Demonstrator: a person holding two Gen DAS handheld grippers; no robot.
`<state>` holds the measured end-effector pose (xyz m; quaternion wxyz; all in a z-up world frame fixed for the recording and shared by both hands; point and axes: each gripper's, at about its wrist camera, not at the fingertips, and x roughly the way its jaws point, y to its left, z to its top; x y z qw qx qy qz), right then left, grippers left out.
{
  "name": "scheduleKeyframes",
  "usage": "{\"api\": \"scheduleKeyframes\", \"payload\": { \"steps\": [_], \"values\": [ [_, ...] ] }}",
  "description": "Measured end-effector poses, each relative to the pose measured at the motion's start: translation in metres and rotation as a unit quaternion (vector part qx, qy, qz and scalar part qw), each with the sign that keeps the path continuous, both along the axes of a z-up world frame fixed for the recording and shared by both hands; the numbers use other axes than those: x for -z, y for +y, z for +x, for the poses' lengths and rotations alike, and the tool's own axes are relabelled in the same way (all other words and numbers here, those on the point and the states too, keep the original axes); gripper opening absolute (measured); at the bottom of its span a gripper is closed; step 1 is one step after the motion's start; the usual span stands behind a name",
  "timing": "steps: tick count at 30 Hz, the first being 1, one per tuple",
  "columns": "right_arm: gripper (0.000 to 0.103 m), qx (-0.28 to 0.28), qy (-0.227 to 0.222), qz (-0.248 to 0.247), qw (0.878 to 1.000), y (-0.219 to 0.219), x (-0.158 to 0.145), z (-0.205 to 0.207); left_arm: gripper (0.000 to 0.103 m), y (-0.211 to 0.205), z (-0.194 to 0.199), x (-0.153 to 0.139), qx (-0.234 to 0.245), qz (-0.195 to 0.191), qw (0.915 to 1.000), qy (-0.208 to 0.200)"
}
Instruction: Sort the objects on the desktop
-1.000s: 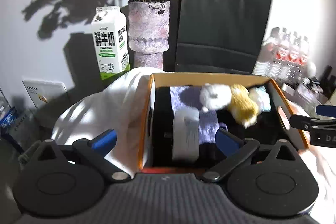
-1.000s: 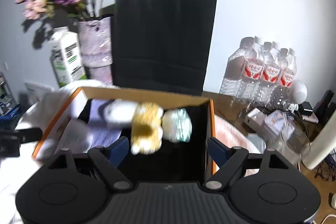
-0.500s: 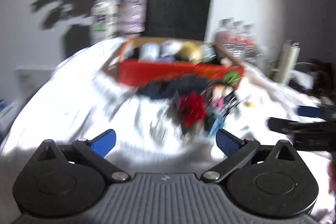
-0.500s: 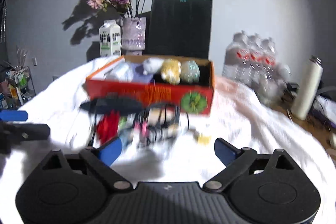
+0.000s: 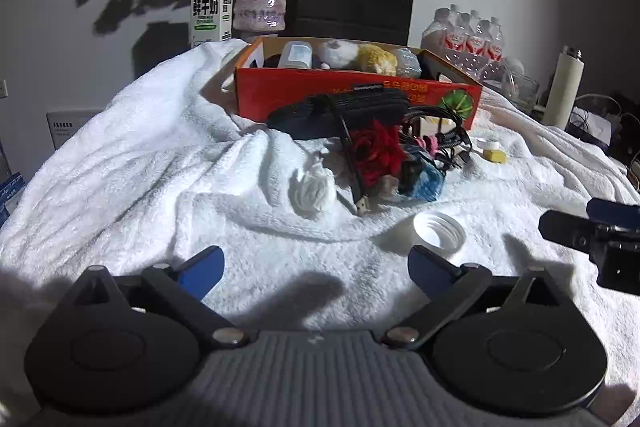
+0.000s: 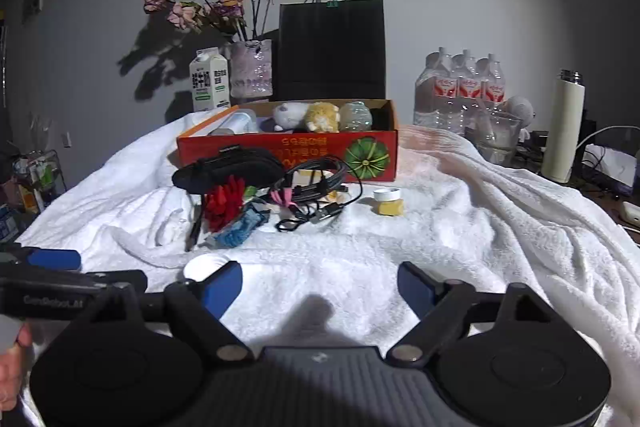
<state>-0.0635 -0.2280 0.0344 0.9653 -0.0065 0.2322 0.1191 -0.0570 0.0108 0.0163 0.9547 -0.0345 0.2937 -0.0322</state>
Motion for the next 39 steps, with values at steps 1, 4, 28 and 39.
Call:
{"api": "scheduleKeyframes", "payload": {
  "steps": [1, 4, 28, 39],
  "values": [
    [0.067, -0.005, -0.001, -0.002, 1.0, 0.003, 0.0, 0.001, 0.097, 0.002, 0.001, -0.001, 0.0, -0.007, 1.0, -0.002],
    [0.044, -0.025, 0.008, -0.005, 1.0, 0.011, 0.002, 0.009, 0.081, 0.009, 0.01, -0.002, 0.0, -0.013, 0.9999, -0.004],
    [0.038, -0.108, 0.044, -0.028, 0.993, 0.07, 0.009, 0.045, 0.017, 0.031, 0.076, 0.016, 0.029, -0.07, 0.997, 0.015],
    [0.03, -0.112, 0.045, -0.035, 0.992, 0.077, 0.017, 0.029, 0.017, 0.022, 0.03, -0.007, 0.044, -0.059, 0.9971, -0.018]
  ]
}}
